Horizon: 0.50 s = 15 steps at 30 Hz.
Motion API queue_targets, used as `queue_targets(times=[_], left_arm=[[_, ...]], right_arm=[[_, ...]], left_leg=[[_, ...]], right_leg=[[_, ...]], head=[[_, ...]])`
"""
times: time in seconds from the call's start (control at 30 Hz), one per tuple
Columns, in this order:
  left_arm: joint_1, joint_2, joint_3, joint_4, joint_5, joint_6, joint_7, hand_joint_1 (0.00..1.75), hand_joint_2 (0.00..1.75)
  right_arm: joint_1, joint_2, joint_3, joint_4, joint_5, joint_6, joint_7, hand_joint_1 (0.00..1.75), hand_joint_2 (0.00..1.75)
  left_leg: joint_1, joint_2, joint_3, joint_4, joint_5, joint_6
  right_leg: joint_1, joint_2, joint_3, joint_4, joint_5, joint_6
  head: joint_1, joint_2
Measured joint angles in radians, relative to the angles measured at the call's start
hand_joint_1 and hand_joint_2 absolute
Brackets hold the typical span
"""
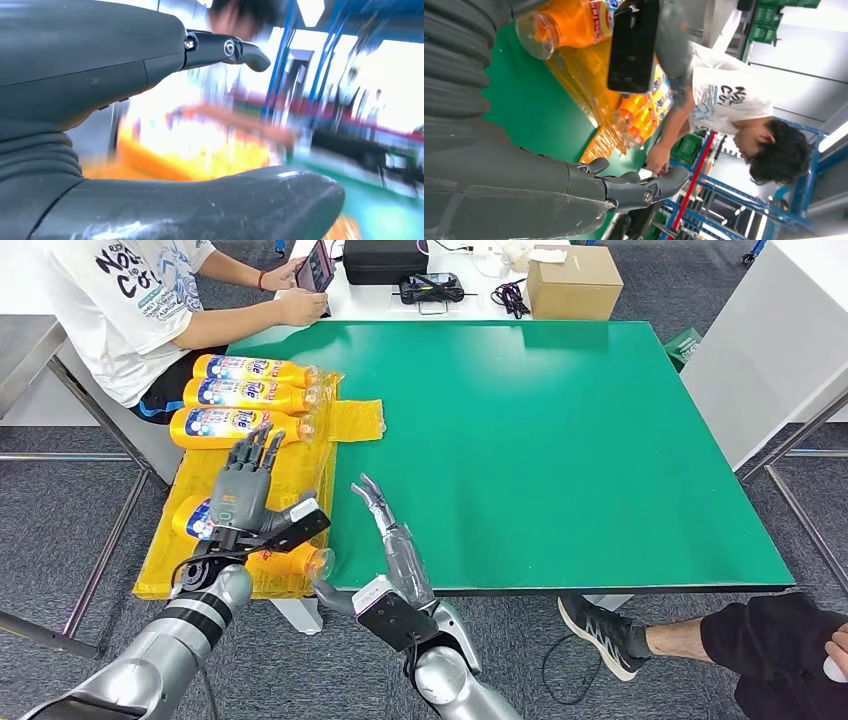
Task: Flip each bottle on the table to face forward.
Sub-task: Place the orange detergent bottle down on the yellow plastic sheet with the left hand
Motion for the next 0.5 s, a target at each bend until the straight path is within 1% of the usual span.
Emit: queue_targets(times=[0.07, 0.17, 0.23, 0.27, 0.3, 0.33, 0.4, 0.43, 0.47, 0.5], left_arm=[[0.014, -0.004, 0.030, -0.032, -0.074, 0.032, 0.016, 0.00, 0.00], [0.039, -0.013, 0.071, -0.076, -0.138, 0.037, 0.016, 0.00, 0.00], [0.065, -0.029, 0.119, -0.125, -0.213, 0.038, -0.011, 0.00, 0.00], [0.077, -0.042, 0.151, -0.147, -0.222, 0.038, -0.042, 0.00, 0.00], [0.084, -0.058, 0.188, -0.162, -0.194, 0.030, -0.083, 0.00, 0.00], [0.087, -0.077, 0.227, -0.167, -0.117, 0.009, -0.128, 0.00, 0.00], [0.087, -0.117, 0.294, -0.162, 0.116, -0.068, -0.191, 0.00, 0.00], [0.088, -0.135, 0.319, -0.161, 0.234, -0.110, -0.202, 0.00, 0.00], [0.090, -0.150, 0.336, -0.161, 0.318, -0.139, -0.203, 0.00, 0.00], [0.092, -0.162, 0.349, -0.161, 0.365, -0.158, -0.203, 0.00, 0.00]], right_arm=[[0.000, 0.000, 0.000, 0.005, 0.000, 0.002, 0.002, 0.00, 1.75], [0.001, 0.000, 0.000, 0.013, 0.000, 0.003, 0.004, 0.00, 1.75], [0.001, 0.000, 0.000, 0.018, 0.002, 0.003, 0.007, 0.00, 1.75], [0.001, 0.000, 0.000, 0.022, 0.004, -0.001, 0.008, 0.00, 1.75], [0.002, -0.001, 0.000, 0.024, 0.006, -0.009, 0.009, 0.00, 1.75], [0.003, -0.001, -0.001, 0.026, 0.009, -0.021, 0.008, 0.00, 1.75], [0.009, -0.002, -0.004, 0.024, 0.013, -0.051, 0.006, 0.00, 1.75], [0.014, -0.003, -0.007, 0.020, 0.014, -0.062, 0.004, 0.00, 1.75], [0.018, -0.004, -0.010, 0.016, 0.015, -0.071, 0.004, 0.00, 1.75], [0.022, -0.006, -0.012, 0.011, 0.016, -0.075, 0.003, 0.00, 1.75]], left_leg=[[0.000, 0.000, -0.001, 0.000, 0.000, 0.000], [0.000, 0.001, -0.001, 0.000, 0.000, 0.000], [0.000, 0.000, -0.001, 0.000, 0.000, 0.000], [0.000, 0.000, -0.001, 0.000, 0.000, 0.000], [0.000, 0.000, -0.002, 0.000, 0.000, 0.000], [0.000, 0.000, -0.002, 0.000, 0.000, 0.000], [-0.001, 0.000, -0.002, 0.000, 0.000, 0.000], [-0.001, 0.000, -0.002, 0.000, 0.000, 0.000], [-0.001, 0.000, -0.002, 0.000, 0.000, 0.000], [-0.001, 0.000, -0.002, 0.000, 0.000, 0.000]], right_leg=[[0.000, 0.000, -0.001, 0.000, 0.000, 0.000], [0.000, 0.001, -0.001, 0.000, 0.000, 0.000], [0.000, 0.001, -0.001, 0.000, 0.000, 0.000], [0.000, 0.001, -0.002, 0.000, 0.000, 0.000], [0.000, 0.001, -0.002, 0.000, 0.000, 0.000], [0.000, 0.001, -0.002, 0.000, 0.000, 0.000], [-0.001, 0.001, -0.002, 0.000, 0.000, 0.000], [-0.001, 0.001, -0.002, -0.001, 0.000, 0.000], [-0.001, 0.001, -0.002, -0.001, 0.000, 0.000], [-0.001, 0.000, -0.002, -0.001, 0.000, 0.000]], head=[[0.000, 0.000], [0.000, 0.000], [0.000, 0.000], [0.000, 0.000], [0.000, 0.000], [0.000, 0.000], [0.000, 0.000], [0.000, 0.000], [0.000, 0.000], [0.000, 0.000]])
